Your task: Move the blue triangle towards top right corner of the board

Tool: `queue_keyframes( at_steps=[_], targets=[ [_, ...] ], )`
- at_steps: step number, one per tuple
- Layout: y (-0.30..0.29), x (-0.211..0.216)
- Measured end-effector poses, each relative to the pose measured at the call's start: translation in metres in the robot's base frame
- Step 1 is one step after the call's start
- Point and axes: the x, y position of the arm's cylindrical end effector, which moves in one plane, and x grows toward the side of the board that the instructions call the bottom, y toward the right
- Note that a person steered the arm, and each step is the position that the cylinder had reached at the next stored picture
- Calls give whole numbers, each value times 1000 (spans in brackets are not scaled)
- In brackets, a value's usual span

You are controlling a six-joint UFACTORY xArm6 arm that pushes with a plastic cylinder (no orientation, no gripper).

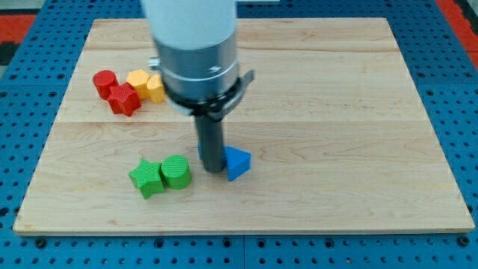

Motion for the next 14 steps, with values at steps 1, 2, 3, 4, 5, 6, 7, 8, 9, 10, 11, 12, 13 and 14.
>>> queue_keyframes(
  at_steps=[1, 2, 3, 4, 5, 6, 7, 8, 9, 10, 11, 12, 13, 14],
  targets=[
    [40, -27],
    [44, -76],
    [44, -82],
    [41, -62],
    [32, -22],
    [21, 16],
    [62, 36],
    [105, -2],
    [100, -45],
    [126, 4],
    [87, 40],
    [38, 30],
    [43, -19],
    [60, -59]
  ],
)
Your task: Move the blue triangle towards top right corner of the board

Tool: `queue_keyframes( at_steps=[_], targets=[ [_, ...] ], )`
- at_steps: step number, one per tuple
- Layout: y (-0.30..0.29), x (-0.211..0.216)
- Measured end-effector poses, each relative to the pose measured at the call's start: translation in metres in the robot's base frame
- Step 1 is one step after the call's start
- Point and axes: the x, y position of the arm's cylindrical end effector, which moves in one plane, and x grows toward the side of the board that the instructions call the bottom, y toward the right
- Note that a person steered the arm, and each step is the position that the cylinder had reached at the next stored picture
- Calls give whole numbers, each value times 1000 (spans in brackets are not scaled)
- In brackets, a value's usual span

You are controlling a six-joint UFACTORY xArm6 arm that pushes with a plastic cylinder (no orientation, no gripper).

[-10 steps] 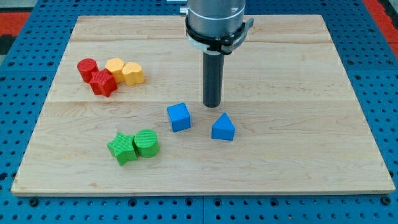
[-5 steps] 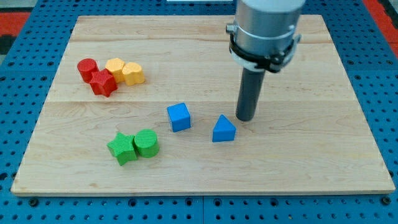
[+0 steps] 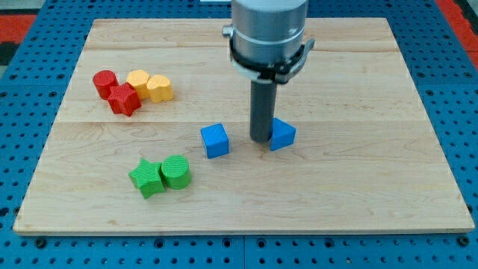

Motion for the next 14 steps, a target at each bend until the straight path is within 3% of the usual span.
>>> queue_keyframes(
  at_steps=[1, 3, 4, 7, 8, 9, 10, 11, 12, 13, 14],
  targets=[
    [17, -1],
    [19, 53],
    [50, 62],
    [55, -110],
    [53, -89],
    [61, -39],
    [1, -29],
    [50, -57],
    [36, -119],
    [18, -81],
    [-37, -69]
  ],
)
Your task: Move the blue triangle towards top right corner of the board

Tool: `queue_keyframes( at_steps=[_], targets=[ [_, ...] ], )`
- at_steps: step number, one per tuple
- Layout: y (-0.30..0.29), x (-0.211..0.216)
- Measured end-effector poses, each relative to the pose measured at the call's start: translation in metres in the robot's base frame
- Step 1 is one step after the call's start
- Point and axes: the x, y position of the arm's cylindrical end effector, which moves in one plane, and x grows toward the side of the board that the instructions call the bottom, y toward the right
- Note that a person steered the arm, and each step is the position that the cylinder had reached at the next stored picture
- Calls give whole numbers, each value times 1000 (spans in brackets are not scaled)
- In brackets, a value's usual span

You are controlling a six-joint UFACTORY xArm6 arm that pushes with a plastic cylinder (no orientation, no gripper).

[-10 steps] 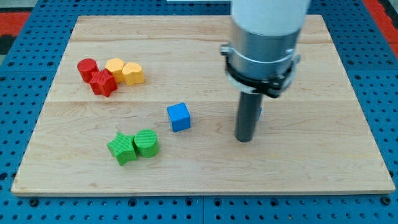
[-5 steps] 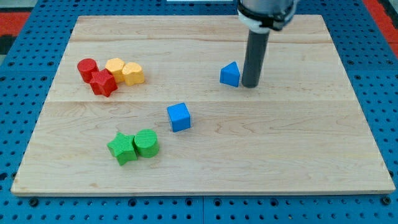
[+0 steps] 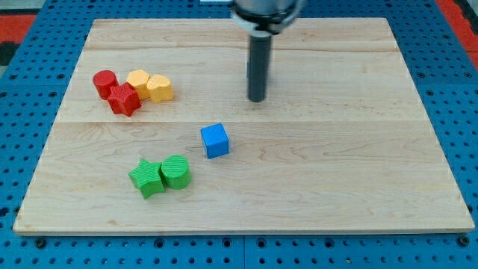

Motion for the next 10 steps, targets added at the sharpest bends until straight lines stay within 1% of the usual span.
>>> queue_keyframes(
  at_steps=[1, 2, 3, 4, 5, 6, 7, 8, 10],
  targets=[
    [-1, -45],
    [40, -74],
    [67, -100],
    [58, -98],
    [28, -79],
    [9, -52],
    [47, -66],
    [77, -70],
    [80, -70]
  ],
)
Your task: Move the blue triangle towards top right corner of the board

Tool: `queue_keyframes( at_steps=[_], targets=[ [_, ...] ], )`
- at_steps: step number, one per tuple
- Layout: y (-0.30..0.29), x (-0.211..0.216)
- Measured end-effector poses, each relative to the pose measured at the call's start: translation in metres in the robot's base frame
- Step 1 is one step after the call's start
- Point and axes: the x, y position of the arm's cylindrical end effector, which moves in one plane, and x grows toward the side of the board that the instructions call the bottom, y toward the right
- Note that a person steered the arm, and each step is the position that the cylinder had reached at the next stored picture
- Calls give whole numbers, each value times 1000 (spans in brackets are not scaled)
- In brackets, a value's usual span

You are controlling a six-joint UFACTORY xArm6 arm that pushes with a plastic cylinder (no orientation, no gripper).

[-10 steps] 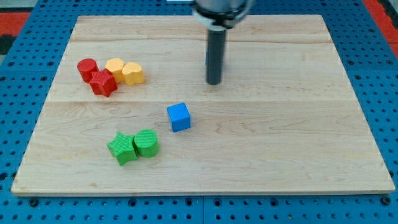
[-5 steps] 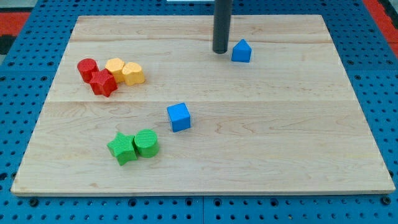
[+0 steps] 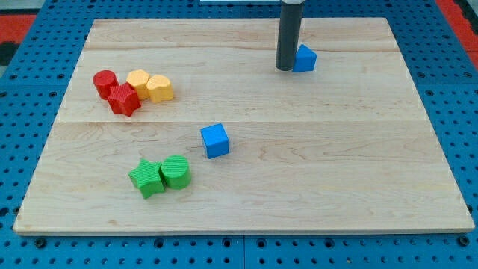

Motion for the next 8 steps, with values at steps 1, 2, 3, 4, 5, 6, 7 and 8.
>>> queue_keyframes(
  at_steps=[1, 2, 3, 4, 5, 6, 7, 8],
  targets=[
    [18, 1],
    [45, 2],
    [62, -9],
    [70, -22],
    [78, -36],
    [85, -68],
    [90, -89],
    [89, 7]
  ],
)
